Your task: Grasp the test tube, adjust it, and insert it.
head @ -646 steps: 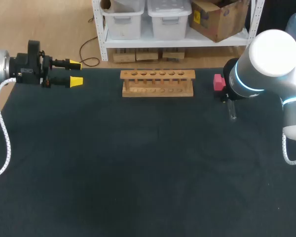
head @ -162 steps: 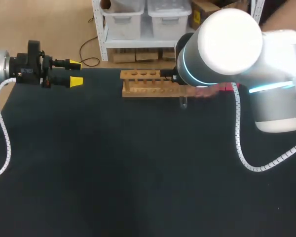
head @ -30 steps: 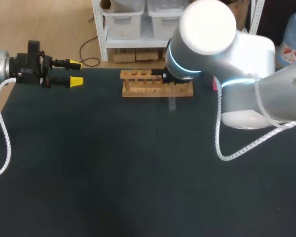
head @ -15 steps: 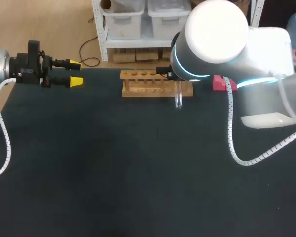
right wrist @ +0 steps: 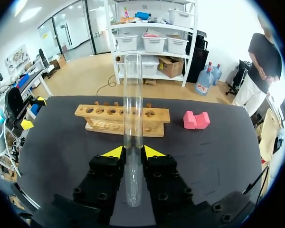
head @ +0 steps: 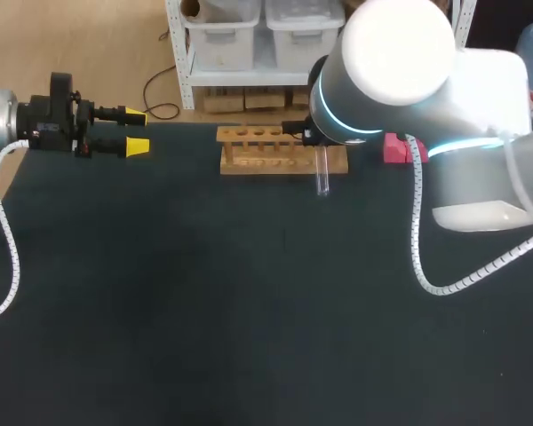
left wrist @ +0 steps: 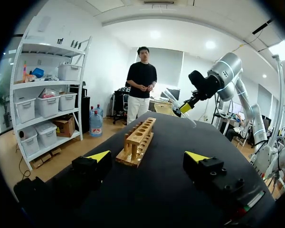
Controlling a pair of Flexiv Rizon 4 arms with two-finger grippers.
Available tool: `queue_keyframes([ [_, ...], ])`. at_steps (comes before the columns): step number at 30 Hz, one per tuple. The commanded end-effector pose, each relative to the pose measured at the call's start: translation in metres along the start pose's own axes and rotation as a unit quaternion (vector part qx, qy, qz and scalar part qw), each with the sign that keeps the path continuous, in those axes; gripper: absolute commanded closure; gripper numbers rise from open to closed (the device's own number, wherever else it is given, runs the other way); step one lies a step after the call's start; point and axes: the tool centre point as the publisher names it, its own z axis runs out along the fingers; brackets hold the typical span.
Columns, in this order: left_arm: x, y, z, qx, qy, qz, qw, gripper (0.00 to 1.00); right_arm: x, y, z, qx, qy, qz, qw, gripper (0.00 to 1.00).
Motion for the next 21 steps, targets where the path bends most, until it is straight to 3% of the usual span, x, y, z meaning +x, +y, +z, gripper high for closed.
queue_keyframes([
  [1, 0.0013, 0.0002, -0.0001, 0.0, -0.001, 0.002, 1.0, 0.0, 0.0006, -0.0002, -0.0005, 0.0, -0.001, 0.0, 1.0, 1.0],
  [16, 0.0013, 0.0002, -0.0001, 0.0, -0.001, 0.002, 1.0, 0.0, 0.0006, -0.0002, -0.0005, 0.0, -0.001, 0.0, 1.0, 1.0],
  [21, 0.0013, 0.0002, -0.0001, 0.0, -0.001, 0.002, 1.0, 0.0, -0.0064, 0.0054, 0.0045, 0.01, -0.04, 0.037, 0.998, 1.0],
])
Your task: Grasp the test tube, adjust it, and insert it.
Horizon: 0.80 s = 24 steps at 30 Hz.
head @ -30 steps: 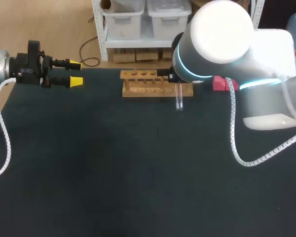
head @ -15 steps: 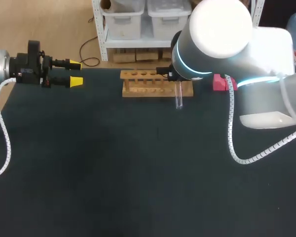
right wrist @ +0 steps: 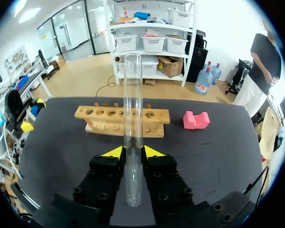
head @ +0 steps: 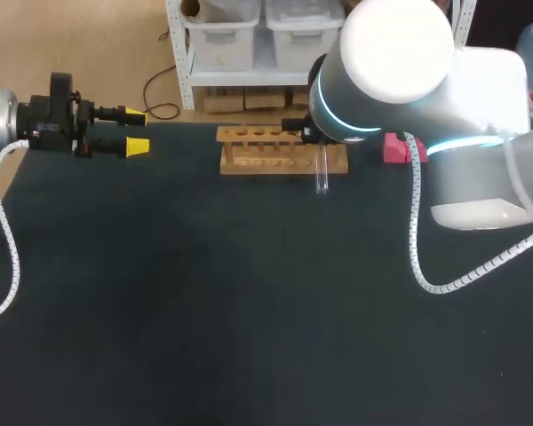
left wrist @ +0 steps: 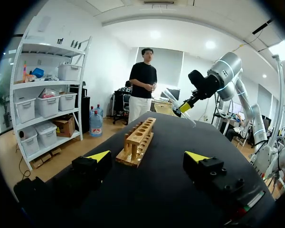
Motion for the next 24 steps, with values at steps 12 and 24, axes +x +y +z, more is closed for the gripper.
queue_keyframes([
  [12, 0.001, 0.0, 0.0, 0.0, -0.001, 0.002, 1.0, 0.0, -0.02, 0.017, 0.006, 0.023, -0.137, 0.089, 0.986, 1.0],
  [24, 0.001, 0.0, 0.0, 0.0, -0.001, 0.002, 1.0, 0.0, -0.04, 0.012, 0.01, 0.028, -0.196, 0.094, 0.976, 1.0],
])
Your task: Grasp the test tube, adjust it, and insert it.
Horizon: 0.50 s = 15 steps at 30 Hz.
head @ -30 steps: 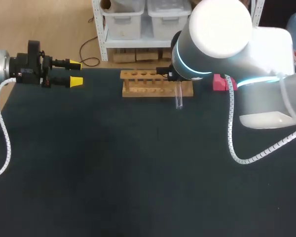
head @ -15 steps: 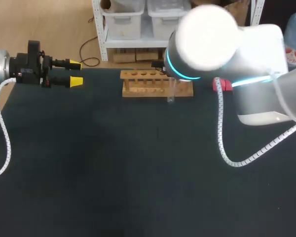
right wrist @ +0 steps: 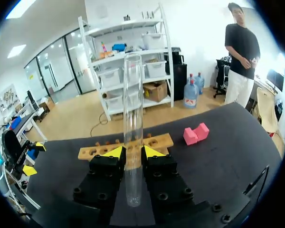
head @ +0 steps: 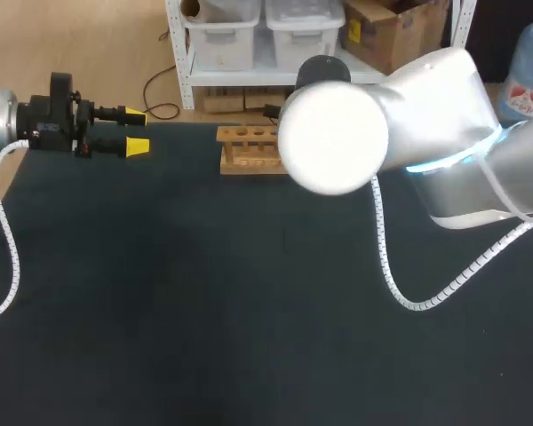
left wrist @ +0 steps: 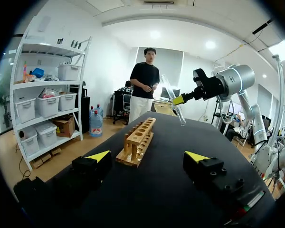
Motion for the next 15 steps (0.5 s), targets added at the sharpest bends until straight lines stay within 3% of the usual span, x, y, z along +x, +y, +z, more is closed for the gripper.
queue_keyframes([
  [1, 0.001, 0.0, 0.0, 0.0, -0.001, 0.002, 1.0, 0.0, -0.004, -0.004, 0.005, -0.01, -0.037, 0.001, 0.999, 1.0],
  [15, 0.001, 0.0, 0.0, 0.0, -0.001, 0.002, 1.0, 0.0, -0.032, -0.011, 0.018, -0.029, -0.115, -0.024, 0.993, 1.0],
])
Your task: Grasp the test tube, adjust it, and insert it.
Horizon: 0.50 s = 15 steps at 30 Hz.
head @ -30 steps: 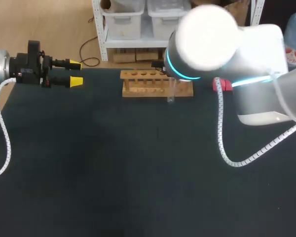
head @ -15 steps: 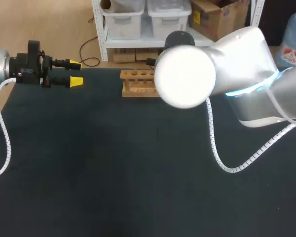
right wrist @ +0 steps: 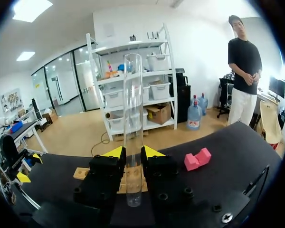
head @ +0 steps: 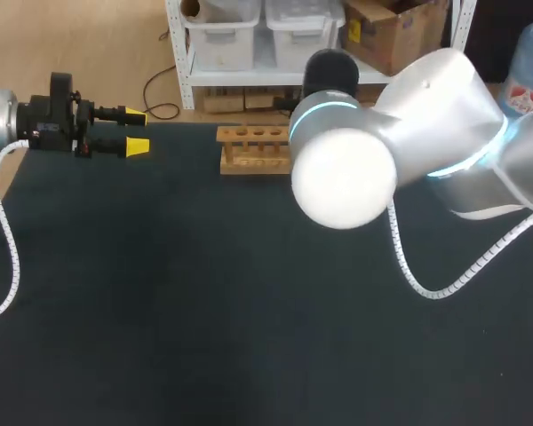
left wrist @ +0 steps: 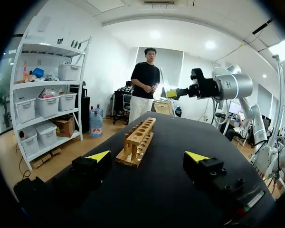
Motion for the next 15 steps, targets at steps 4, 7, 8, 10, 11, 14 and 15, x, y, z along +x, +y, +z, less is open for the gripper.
queue_keyframes([
  [4, 0.001, 0.0, 0.0, 0.0, -0.001, 0.002, 1.0, 0.0, 0.002, -0.004, 0.01, -0.009, -0.04, -0.007, 0.999, 1.0],
  [7, 0.001, 0.0, 0.0, 0.0, -0.001, 0.002, 1.0, 0.0, 0.003, -0.004, 0.016, -0.007, -0.058, -0.01, 0.998, 1.0],
  [8, 0.001, 0.0, 0.0, 0.0, -0.001, 0.002, 1.0, 0.0, 0.004, -0.004, 0.018, -0.006, -0.063, -0.009, 0.998, 1.0],
  [10, 0.001, 0.0, 0.0, 0.0, -0.001, 0.002, 1.0, 0.0, 0.004, -0.004, 0.021, -0.005, -0.074, -0.015, 0.997, 1.0],
  [11, 0.001, 0.0, 0.0, 0.0, -0.001, 0.002, 1.0, 0.0, 0.004, -0.003, 0.022, -0.006, -0.078, -0.013, 0.997, 1.0],
  [14, 0.001, 0.0, 0.0, 0.0, -0.001, 0.002, 1.0, 0.0, 0.001, 0.0, 0.023, -0.008, -0.094, -0.012, 0.996, 1.0],
  [15, 0.001, 0.0, 0.0, 0.0, -0.001, 0.002, 1.0, 0.0, 0.0, 0.0, 0.024, -0.008, -0.098, -0.013, 0.995, 1.0],
])
